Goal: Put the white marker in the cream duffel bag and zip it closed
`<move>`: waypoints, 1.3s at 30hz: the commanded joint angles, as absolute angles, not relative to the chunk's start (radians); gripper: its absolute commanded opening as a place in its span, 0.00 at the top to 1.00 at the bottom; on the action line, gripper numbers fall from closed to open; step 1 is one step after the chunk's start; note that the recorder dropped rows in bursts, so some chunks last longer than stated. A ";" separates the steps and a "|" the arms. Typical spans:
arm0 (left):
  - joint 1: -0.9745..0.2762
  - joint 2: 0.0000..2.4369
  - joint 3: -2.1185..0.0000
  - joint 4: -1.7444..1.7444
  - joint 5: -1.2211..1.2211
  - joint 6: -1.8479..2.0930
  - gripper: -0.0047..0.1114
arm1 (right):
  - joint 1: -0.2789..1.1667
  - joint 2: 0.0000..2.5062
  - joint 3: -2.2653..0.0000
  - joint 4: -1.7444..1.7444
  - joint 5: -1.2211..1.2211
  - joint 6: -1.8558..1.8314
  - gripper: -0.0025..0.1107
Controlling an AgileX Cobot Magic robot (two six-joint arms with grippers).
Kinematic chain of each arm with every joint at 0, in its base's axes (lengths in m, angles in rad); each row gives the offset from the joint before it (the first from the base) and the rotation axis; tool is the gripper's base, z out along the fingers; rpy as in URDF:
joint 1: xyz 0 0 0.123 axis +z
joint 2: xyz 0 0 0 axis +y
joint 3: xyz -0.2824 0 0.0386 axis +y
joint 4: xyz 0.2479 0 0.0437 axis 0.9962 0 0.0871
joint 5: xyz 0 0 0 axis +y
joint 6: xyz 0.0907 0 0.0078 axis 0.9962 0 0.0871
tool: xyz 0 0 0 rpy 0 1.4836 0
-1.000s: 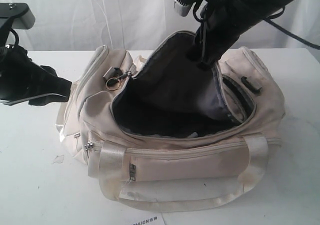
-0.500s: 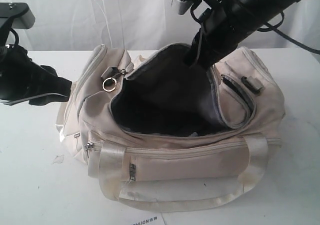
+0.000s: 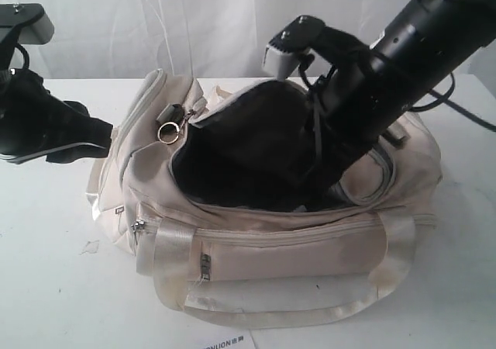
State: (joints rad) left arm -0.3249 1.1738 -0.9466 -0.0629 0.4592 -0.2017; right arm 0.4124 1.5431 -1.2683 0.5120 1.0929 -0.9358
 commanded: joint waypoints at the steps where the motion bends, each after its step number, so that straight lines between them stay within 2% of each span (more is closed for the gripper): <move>1: -0.321 1.164 -0.941 -0.097 0.465 -0.209 0.53 | 0.486 1.537 -1.208 0.525 1.021 -0.944 0.88; 4: -0.321 1.164 -0.941 -0.097 0.478 -0.206 0.53 | 0.520 1.487 -1.208 0.564 0.911 -0.937 0.88; 6: -0.321 1.164 -0.941 -0.097 0.471 -0.207 0.53 | 0.520 1.456 -1.208 0.720 0.874 -0.937 0.84; 9: -0.321 1.164 -0.941 -0.097 0.449 -0.207 0.53 | 0.520 1.448 -1.208 1.003 0.799 -1.001 0.67; 12: -0.321 1.164 -0.941 -0.097 0.449 -0.207 0.53 | 0.520 1.461 -1.208 1.109 0.733 -1.019 0.61; 24: -0.321 1.164 -0.941 -0.093 0.449 -0.203 0.53 | 0.520 1.636 -1.221 1.555 0.740 -1.262 0.60; 36: -0.321 1.161 -0.941 -0.056 0.465 -0.203 0.53 | 0.518 1.761 -1.237 1.582 0.754 -1.246 0.60; 39: -0.321 1.141 -0.941 -0.044 0.464 -0.203 0.53 | 0.518 1.778 -1.236 1.580 0.754 -1.219 0.54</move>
